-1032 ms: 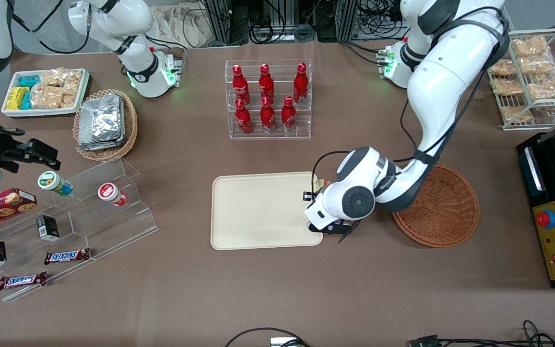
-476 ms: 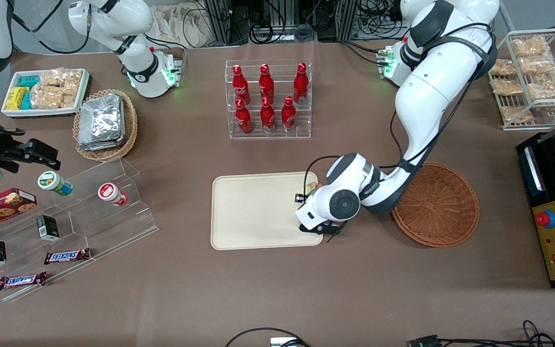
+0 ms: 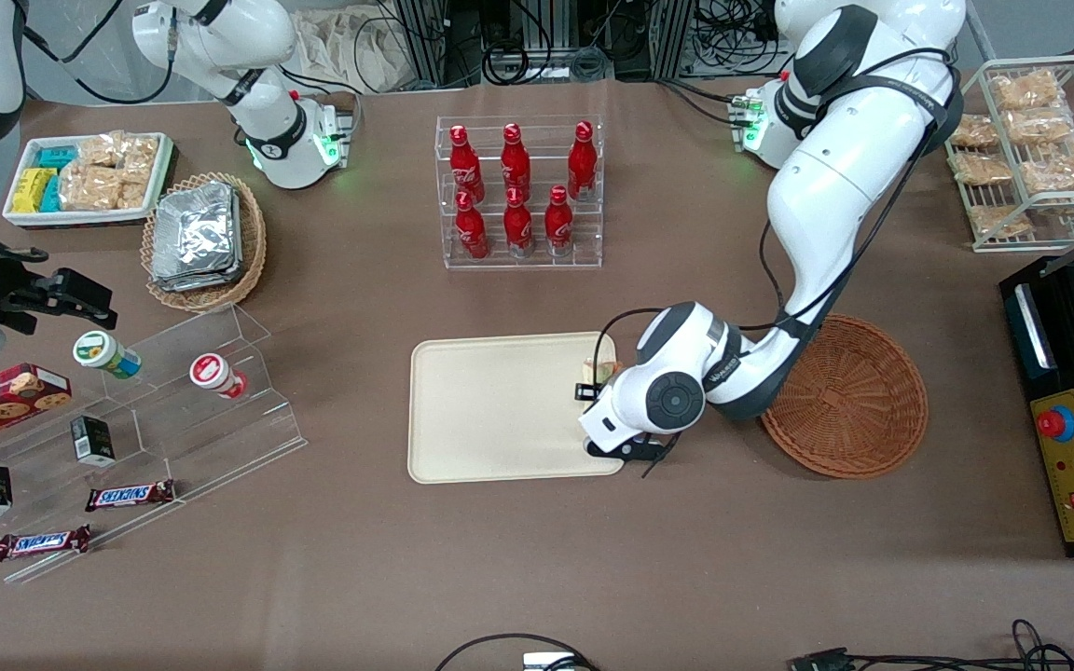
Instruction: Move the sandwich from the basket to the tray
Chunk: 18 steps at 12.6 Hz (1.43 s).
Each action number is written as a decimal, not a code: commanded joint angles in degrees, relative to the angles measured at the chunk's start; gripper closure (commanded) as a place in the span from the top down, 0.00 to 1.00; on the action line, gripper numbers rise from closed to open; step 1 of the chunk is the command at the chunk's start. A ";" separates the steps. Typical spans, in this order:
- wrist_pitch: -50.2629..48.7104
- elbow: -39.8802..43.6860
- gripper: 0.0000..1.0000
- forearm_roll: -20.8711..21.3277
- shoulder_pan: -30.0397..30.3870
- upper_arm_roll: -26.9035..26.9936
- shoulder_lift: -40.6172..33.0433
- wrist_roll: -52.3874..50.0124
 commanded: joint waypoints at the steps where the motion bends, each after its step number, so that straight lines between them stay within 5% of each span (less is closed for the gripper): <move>1: -1.29 0.99 1.00 0.83 1.55 0.14 -3.44 -0.73; 8: -24.04 0.89 1.00 0.21 12.00 -0.03 -24.26 0.41; 12: -36.43 0.98 1.00 0.12 18.15 0.05 -34.11 12.59; 18: -43.39 -1.64 1.00 0.91 25.90 0.05 -39.05 26.25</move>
